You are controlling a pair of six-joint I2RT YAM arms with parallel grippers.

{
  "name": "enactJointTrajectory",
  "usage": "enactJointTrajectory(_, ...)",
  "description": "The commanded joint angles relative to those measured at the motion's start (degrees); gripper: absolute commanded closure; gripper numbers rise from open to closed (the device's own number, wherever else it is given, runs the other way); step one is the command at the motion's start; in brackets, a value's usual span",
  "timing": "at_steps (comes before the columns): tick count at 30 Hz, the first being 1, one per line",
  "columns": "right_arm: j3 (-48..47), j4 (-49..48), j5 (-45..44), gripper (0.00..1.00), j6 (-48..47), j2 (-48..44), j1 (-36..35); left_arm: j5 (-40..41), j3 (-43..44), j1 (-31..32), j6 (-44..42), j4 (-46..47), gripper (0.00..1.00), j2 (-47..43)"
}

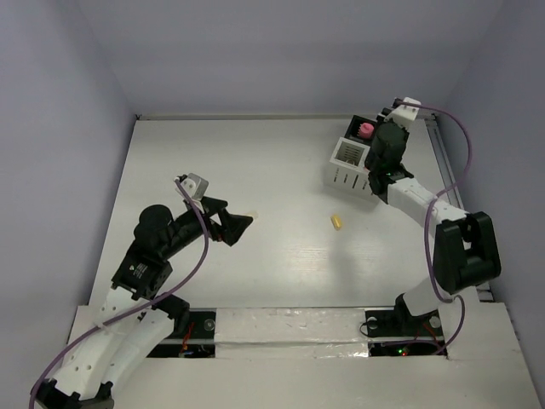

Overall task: Sort the stationery into containers
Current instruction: Place the pen in the storage box.

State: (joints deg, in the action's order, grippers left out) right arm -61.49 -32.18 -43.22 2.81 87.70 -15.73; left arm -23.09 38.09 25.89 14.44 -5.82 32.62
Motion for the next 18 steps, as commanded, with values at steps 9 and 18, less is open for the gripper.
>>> enactJointTrajectory(9, 4.45, -15.89, -2.57, 1.0, -8.7, 6.16, 0.08, 2.0, 1.73, -0.14, -0.29, 1.52, 0.01, -0.37)
enactJointTrajectory(18, 10.95, -18.71, -3.8, 0.76, -6.59, 5.03, 0.08, 4.8, 1.99, -0.14, -0.02, 0.99, 0.01, -0.36)
